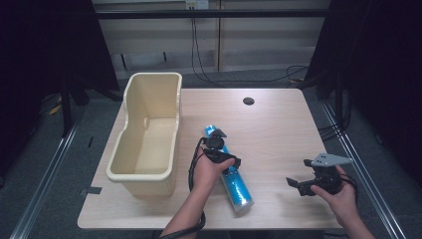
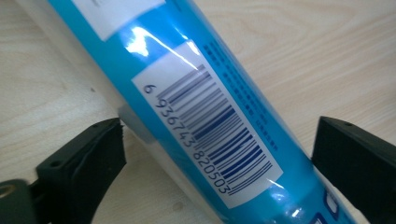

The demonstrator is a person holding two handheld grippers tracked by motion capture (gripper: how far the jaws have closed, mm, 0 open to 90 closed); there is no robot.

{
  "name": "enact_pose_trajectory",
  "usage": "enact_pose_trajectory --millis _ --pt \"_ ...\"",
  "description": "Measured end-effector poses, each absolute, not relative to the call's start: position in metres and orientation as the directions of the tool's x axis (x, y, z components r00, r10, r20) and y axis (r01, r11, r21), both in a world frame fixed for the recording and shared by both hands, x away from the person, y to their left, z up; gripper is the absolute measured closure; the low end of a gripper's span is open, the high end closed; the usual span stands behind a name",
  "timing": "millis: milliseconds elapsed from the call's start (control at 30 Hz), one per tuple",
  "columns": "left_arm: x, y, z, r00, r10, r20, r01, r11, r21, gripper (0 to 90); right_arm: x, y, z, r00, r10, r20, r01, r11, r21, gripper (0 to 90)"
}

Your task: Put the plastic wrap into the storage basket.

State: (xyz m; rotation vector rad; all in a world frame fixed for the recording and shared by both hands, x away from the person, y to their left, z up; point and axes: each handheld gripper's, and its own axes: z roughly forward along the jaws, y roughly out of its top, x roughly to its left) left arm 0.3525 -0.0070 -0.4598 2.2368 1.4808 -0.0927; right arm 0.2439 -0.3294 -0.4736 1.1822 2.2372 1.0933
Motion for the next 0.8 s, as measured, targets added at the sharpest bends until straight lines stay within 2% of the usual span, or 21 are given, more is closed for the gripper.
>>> enact_pose_trajectory --millis 233,433,533,633,700,800 --pt "0.353 -0.009 -0.464 0.416 0.858 -0.302 0.89 -0.317 0.327 0.0 0.244 -0.331 -0.473 -0.561 0.827 0.033 0.529 0.327 0.783 2.8" --pt "0.356 -0.009 -0.471 0.4 0.866 -0.3 0.905 -0.321 0.28 1.7 0.244 -0.331 -0.473 -0.559 0.829 0.027 0.522 0.327 0.788 2.7" --pt "0.359 -0.005 -0.472 0.385 0.859 -0.337 0.915 -0.309 0.257 3.4 0.244 -0.334 -0.473 -0.553 0.832 0.035 0.528 0.318 0.788 2.7" --pt "0.36 -0.002 -0.469 0.402 0.864 -0.305 0.91 -0.339 0.238 5.2 0.244 -0.336 -0.473 -0.545 0.837 0.044 0.534 0.306 0.788 2.8" --pt "0.361 -0.001 -0.467 0.439 0.862 -0.253 0.892 -0.385 0.235 6.8 0.244 -0.337 -0.473 -0.537 0.842 0.04 0.532 0.302 0.791 2.8" --pt "0.365 0.006 -0.466 0.419 0.869 -0.263 0.903 -0.367 0.224 11.0 0.245 -0.337 -0.473 -0.541 0.84 0.037 0.526 0.304 0.795 2.8"
